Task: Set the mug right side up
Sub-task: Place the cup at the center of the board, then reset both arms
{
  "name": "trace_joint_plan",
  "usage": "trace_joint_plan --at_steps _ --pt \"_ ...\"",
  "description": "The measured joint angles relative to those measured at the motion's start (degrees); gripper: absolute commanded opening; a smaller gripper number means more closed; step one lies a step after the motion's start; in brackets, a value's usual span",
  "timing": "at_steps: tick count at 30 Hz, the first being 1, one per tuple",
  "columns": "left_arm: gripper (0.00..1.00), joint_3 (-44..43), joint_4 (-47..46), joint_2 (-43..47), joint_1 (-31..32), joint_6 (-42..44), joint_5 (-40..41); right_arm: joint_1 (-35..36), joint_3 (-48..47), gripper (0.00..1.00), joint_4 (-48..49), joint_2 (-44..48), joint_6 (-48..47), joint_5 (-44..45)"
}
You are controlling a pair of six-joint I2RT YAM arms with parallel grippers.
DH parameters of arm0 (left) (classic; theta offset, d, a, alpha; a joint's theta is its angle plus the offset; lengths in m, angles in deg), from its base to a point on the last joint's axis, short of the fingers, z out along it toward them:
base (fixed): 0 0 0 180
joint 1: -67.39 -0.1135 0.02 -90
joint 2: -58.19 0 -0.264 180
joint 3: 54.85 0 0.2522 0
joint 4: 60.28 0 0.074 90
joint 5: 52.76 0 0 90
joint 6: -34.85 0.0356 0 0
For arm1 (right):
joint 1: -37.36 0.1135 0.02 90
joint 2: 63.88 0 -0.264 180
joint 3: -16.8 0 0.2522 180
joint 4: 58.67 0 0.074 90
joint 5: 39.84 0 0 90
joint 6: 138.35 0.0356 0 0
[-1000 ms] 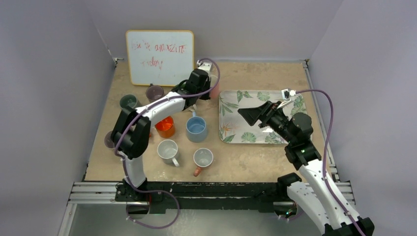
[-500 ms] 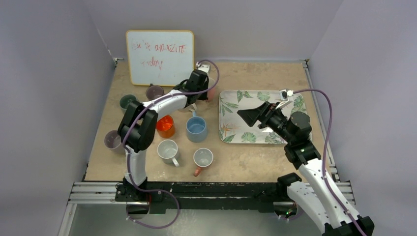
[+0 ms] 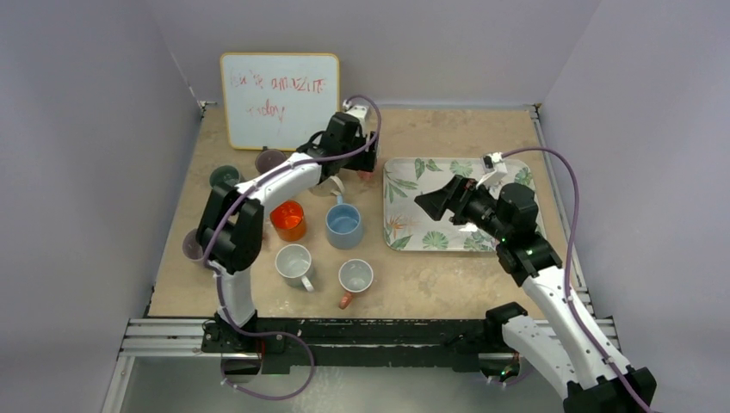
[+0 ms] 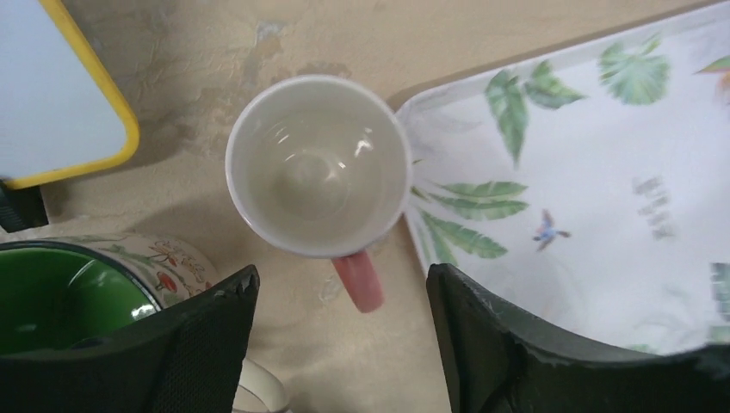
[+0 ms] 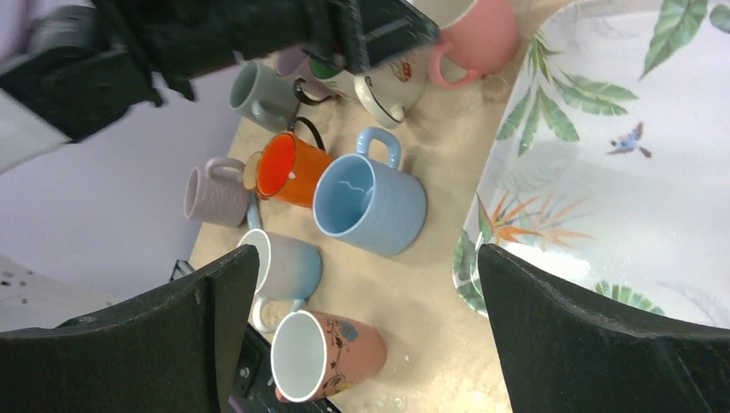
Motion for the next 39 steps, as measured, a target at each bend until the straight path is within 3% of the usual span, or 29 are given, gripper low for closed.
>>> trace_joint_plan --at_steps 7,12,18,24,32,39 --pt "0.82 0.0 4.7 11.9 0.0 -1.6 -3.7 0.0 -3.9 0.99 -7.9 -1.5 -2.6 2.3" --pt "0.89 0.8 9.2 25.8 0.0 -2.9 -8.2 0.0 -9.4 0.99 -13.2 -3.3 -6.7 4.6" --pt "0.92 6.8 13.6 46.0 0.0 -3.7 -12.6 0.0 -14.0 0.99 -18.1 -3.3 -9.7 7.3" --pt "0.97 16.5 17.5 59.5 0.0 -4.7 -14.3 0.0 -15.9 0.99 -19.8 -1.3 -10.8 8.1" --pt "1.0 28.6 23.7 68.6 0.0 -6.8 -15.6 0.0 -16.2 0.99 -19.6 0.6 -11.4 8.2" --pt "1.0 30.4 24.8 73.9 0.0 -7.2 -14.3 0.0 -15.6 0.99 -19.3 0.4 -11.3 8.1"
